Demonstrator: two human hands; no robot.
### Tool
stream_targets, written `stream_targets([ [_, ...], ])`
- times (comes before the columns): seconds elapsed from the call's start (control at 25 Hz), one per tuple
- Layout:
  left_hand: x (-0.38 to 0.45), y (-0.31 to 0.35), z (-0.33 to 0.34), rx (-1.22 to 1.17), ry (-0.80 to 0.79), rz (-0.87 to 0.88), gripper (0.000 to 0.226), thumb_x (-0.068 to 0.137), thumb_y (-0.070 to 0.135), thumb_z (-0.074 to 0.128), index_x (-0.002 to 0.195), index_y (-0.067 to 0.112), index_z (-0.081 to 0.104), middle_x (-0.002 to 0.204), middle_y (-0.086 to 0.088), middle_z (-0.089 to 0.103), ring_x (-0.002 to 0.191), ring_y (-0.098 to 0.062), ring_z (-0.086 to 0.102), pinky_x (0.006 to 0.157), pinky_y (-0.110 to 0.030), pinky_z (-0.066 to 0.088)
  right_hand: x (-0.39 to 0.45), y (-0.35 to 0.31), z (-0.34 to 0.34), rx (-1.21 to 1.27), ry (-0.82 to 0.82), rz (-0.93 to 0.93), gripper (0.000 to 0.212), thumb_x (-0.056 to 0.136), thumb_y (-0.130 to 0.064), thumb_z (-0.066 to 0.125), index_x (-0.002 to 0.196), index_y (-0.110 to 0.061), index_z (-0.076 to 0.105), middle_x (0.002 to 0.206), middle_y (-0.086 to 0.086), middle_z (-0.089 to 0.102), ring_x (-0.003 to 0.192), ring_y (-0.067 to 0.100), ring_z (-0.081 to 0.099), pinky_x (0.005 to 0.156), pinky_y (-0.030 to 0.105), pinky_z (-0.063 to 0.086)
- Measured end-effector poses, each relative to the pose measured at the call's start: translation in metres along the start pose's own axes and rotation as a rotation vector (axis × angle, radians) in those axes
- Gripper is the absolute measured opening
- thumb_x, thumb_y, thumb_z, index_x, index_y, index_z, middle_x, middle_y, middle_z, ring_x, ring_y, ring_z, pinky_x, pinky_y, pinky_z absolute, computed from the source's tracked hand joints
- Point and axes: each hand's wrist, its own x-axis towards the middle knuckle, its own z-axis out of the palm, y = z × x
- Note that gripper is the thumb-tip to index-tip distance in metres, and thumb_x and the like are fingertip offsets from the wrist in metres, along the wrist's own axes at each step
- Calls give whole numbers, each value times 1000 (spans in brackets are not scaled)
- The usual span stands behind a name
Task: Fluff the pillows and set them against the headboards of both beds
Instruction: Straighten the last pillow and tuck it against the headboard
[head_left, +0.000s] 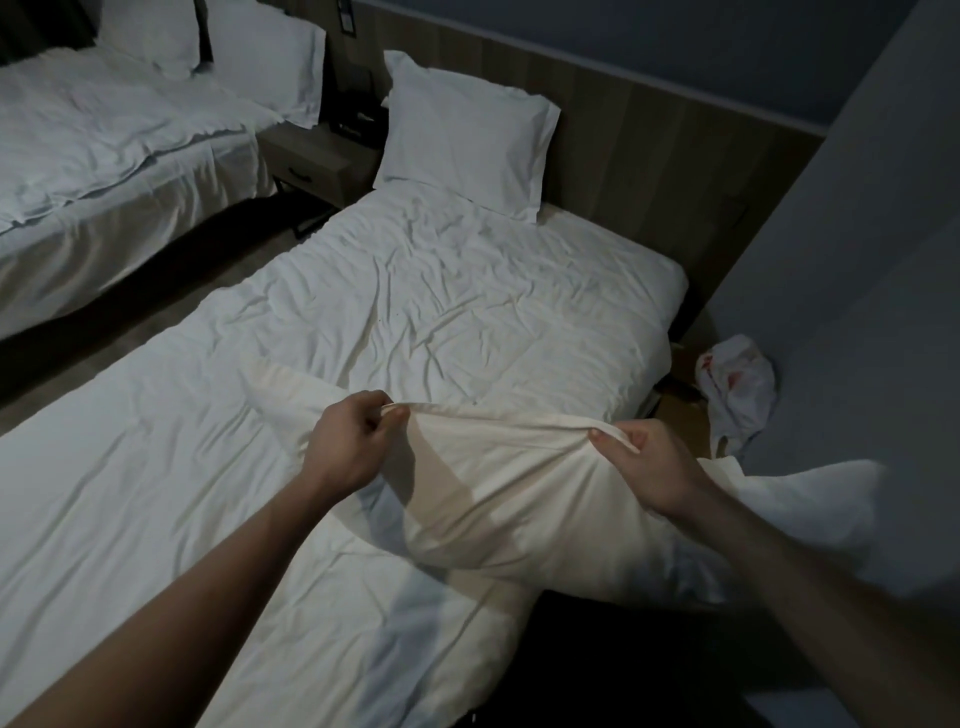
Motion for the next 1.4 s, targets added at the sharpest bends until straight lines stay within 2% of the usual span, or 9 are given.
stream_targets([
  [0.36, 98, 69, 32, 44, 37, -4, 28, 98, 39, 62, 77, 21, 66, 71, 2, 70, 73, -17, 66, 67, -41, 55, 83, 21, -56, 23, 64, -27, 57, 100, -29, 66, 55, -28, 31, 57, -12, 30, 50, 1, 32, 52, 27, 24],
  [0.44, 121, 83, 47, 62, 37, -6, 28, 98, 39, 61, 76, 22, 66, 71, 3, 69, 72, -15, 65, 66, -40, 54, 105, 30, -72, 83, 34, -25, 56, 95, -44, 68, 59, -26, 30, 59, -6, 31, 52, 4, 33, 53, 30, 25],
  [0.52, 146, 98, 67, 80, 42, -18, 29, 98, 38, 61, 75, 21, 65, 71, 3, 68, 70, -16, 65, 65, -40, 54, 131, 44, -90, 171, -1, -32, 68, 83, -68, 68, 60, -15, 31, 61, -1, 33, 55, 9, 35, 53, 30, 26],
  [0.56, 156, 105, 76, 97, 39, -23, 30, 98, 38, 61, 74, 21, 65, 71, 3, 68, 70, -17, 65, 64, -41, 54, 142, 51, -98, 194, 0, -24, 73, 81, -70, 67, 60, -10, 32, 62, 1, 34, 57, 12, 36, 54, 30, 26],
  [0.64, 176, 117, 93, 102, 38, -45, 30, 99, 38, 61, 74, 20, 64, 71, 2, 67, 70, -20, 65, 64, -40, 54, 164, 64, -113, 182, -22, 4, 65, 89, -55, 67, 61, -7, 33, 63, 1, 34, 59, 14, 37, 57, 31, 26],
  [0.8, 204, 139, 117, 122, 60, -69, 28, 99, 36, 62, 75, 22, 64, 73, 3, 68, 72, -20, 65, 66, -37, 52, 205, 80, -146, 135, -35, -2, 54, 101, -21, 66, 61, -22, 30, 61, -5, 25, 56, 7, 30, 54, 30, 21],
  [1.08, 222, 160, 120, 122, 126, -57, 22, 98, 37, 63, 81, 23, 69, 79, 5, 69, 76, -16, 65, 66, -35, 51, 244, 82, -178, 133, -57, -49, 55, 102, -21, 64, 61, -18, 27, 60, -2, 26, 55, 12, 32, 55, 30, 23],
  [1.28, 246, 177, 103, 96, 166, -13, 22, 98, 37, 64, 85, 21, 72, 84, 1, 71, 80, -20, 66, 70, -38, 53, 253, 66, -183, 106, 27, -71, 57, 102, -27, 63, 61, -12, 26, 60, 0, 28, 55, 13, 31, 54, 31, 23],
  [1.4, 261, 180, 101, 63, 178, 6, 22, 98, 37, 64, 84, 21, 70, 83, 1, 71, 79, -21, 66, 71, -40, 55, 256, 56, -185, 88, 76, -78, 54, 101, -28, 64, 61, -19, 30, 60, -2, 29, 55, 11, 32, 53, 29, 23],
])
